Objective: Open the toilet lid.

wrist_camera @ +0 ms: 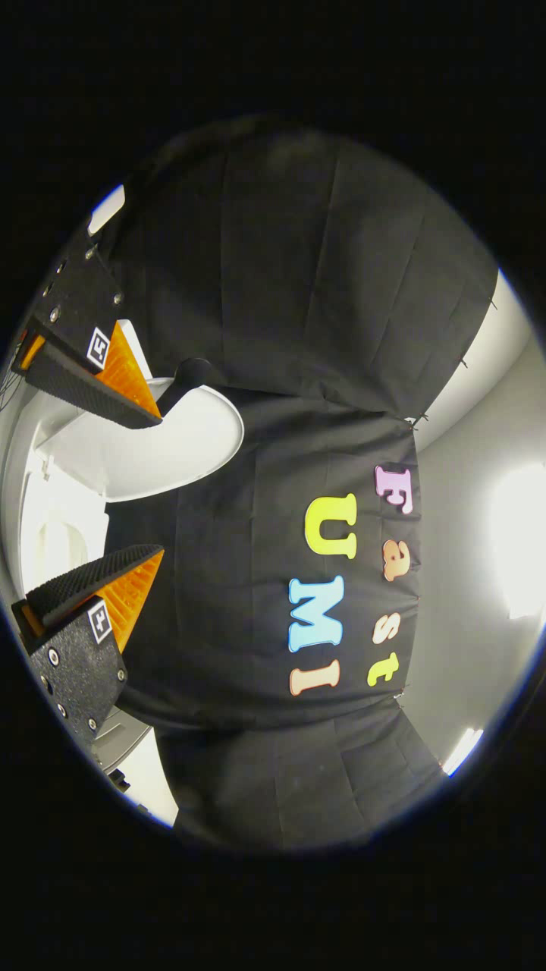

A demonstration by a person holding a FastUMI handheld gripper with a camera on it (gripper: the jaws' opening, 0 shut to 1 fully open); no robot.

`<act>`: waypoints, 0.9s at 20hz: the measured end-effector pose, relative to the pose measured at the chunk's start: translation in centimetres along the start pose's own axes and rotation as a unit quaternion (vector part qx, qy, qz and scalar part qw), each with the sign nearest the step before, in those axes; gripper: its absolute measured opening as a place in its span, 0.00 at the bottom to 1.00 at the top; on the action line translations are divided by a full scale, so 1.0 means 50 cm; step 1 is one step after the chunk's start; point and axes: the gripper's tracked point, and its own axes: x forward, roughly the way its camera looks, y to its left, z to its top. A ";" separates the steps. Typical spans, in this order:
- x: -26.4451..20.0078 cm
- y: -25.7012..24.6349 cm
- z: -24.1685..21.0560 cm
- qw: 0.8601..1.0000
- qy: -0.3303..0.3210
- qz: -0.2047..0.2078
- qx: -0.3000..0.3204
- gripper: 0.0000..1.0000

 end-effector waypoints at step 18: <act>-0.131 -0.310 -0.064 0.998 -0.031 -0.062 0.010 0.94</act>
